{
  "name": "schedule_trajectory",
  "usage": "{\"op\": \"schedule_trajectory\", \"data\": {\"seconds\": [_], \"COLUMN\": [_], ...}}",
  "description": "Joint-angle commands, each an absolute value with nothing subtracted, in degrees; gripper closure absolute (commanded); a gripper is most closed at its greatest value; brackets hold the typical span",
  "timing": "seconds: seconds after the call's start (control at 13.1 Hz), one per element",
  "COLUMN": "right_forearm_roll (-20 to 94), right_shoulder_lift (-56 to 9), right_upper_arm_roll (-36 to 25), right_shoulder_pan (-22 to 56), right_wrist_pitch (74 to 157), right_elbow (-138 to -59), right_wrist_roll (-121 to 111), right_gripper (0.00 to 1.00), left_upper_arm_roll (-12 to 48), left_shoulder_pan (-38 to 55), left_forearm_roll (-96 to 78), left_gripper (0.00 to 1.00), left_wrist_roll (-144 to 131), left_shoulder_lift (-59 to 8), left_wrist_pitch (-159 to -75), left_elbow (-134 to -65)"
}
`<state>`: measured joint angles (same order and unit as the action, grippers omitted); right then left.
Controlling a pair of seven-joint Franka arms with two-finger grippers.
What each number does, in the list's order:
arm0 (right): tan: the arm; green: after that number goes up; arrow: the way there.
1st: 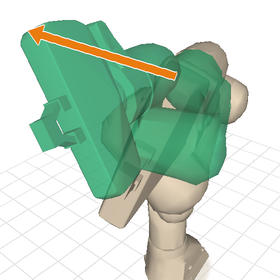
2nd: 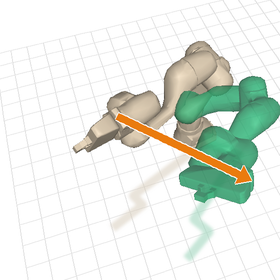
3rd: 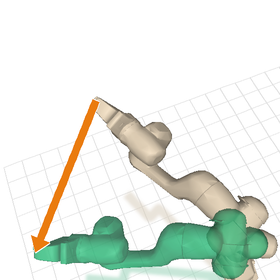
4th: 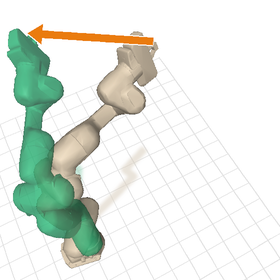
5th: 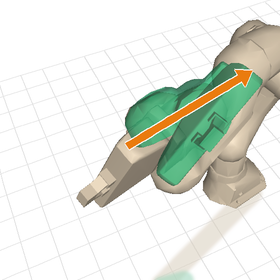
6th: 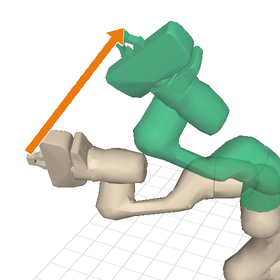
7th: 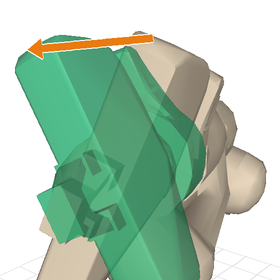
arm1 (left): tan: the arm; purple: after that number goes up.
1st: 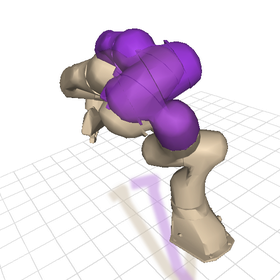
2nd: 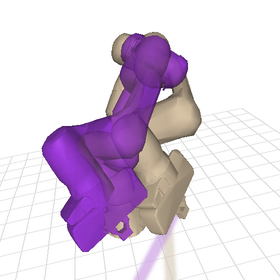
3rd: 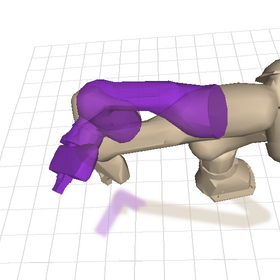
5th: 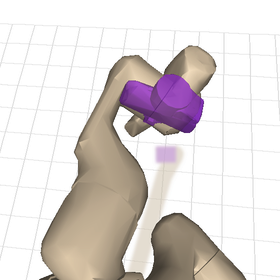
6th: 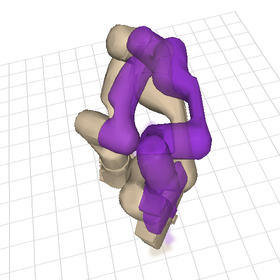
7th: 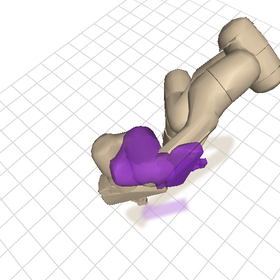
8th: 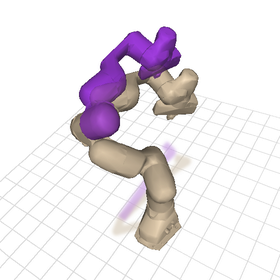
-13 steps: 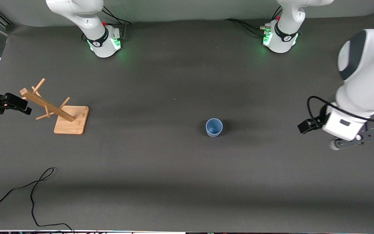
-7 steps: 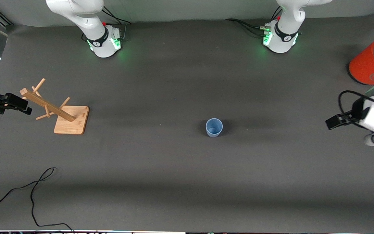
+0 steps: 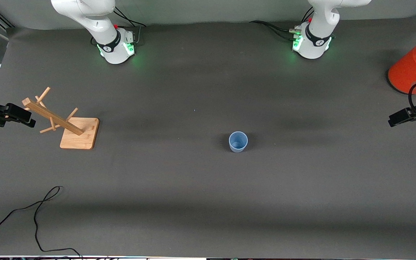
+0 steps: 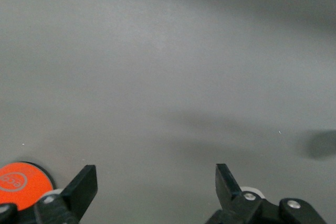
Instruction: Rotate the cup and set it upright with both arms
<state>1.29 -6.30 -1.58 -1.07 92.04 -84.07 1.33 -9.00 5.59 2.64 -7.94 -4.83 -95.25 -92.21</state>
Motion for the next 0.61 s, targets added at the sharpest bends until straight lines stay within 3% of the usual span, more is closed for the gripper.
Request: {"op": "schedule_trajectory", "data": {"seconds": [0.0,0.54], "right_forearm_roll": [1.84,1.76], "right_shoulder_lift": [-5.71,-5.71], "right_upper_arm_roll": [-1.58,-1.58], "right_shoulder_pan": [-1.14,-1.14], "right_wrist_pitch": [92.29,92.37], "right_elbow": [-84.46,-84.46], "right_wrist_roll": [0.00,0.00], "right_gripper": [0.00,0.00], "left_upper_arm_roll": [-10.11,-8.97], "left_shoulder_pan": [7.65,8.26], "left_forearm_roll": [1.85,1.85], "left_gripper": [0.00,0.00], "left_wrist_roll": [-8.00,-8.00], "left_shoulder_lift": [-3.25,-3.52], "left_wrist_pitch": [-94.92,-94.04], "left_elbow": [-94.13,-93.78]}}
